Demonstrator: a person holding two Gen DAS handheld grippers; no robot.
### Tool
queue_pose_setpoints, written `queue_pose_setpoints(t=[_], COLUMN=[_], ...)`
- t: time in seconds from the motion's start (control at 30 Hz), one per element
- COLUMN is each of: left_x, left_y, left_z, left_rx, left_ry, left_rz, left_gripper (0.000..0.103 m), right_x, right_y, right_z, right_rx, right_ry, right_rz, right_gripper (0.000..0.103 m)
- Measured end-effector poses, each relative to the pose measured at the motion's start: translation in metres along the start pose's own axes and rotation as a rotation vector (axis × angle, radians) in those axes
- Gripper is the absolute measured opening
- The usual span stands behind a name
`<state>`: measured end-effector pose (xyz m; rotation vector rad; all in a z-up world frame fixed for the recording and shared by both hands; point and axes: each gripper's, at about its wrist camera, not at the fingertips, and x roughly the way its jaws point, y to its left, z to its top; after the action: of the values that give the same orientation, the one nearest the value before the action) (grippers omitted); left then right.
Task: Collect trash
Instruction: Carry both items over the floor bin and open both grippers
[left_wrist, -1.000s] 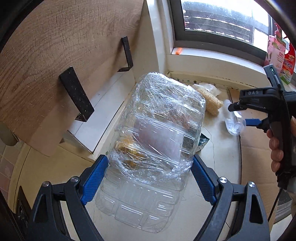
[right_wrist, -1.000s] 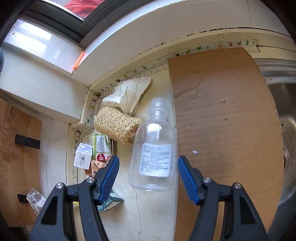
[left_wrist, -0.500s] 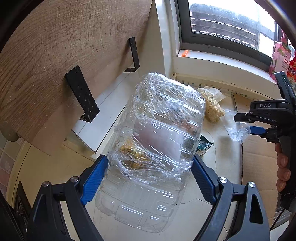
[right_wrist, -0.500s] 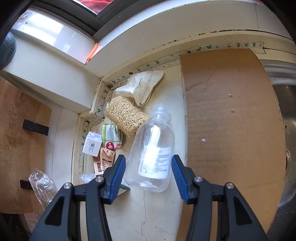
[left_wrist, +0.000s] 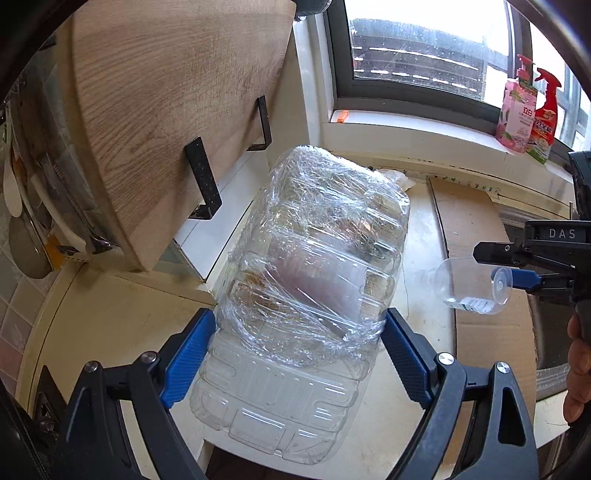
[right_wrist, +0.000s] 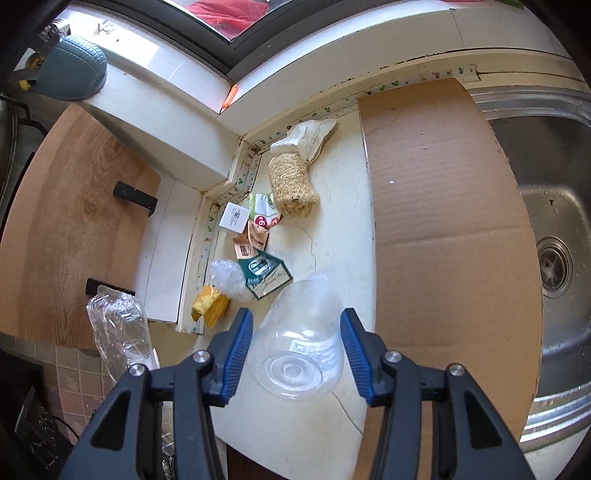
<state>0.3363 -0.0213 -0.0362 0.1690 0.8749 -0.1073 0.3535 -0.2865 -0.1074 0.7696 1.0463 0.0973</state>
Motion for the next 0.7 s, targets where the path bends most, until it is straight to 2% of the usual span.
queue_pose_setpoints(t=[0.2, 0.4, 0.7], left_x=[-0.028, -0.051, -0.086], left_y=[0.009, 0.019, 0.032], left_z=[-0.028, -0.071, -0.137], left_rx=[0.027, 0.025, 0.012], left_ry=[-0.015, 0.018, 0.083], left_rz=[-0.046, -0.109, -0.143], left_gripper=[0.089, 0.089, 0.089], right_x=[-0.036, -0.063, -0.097], right_y=[0.011, 0.018, 0.041], right_z=[-0.061, -0.119, -0.206], right_rx=[0.003, 0.02, -0.081], right_ry=[-0.027, -0.044, 0.039], right_rz=[0.003, -0.014, -0.007], right_gripper=[0.049, 0.049, 0.049])
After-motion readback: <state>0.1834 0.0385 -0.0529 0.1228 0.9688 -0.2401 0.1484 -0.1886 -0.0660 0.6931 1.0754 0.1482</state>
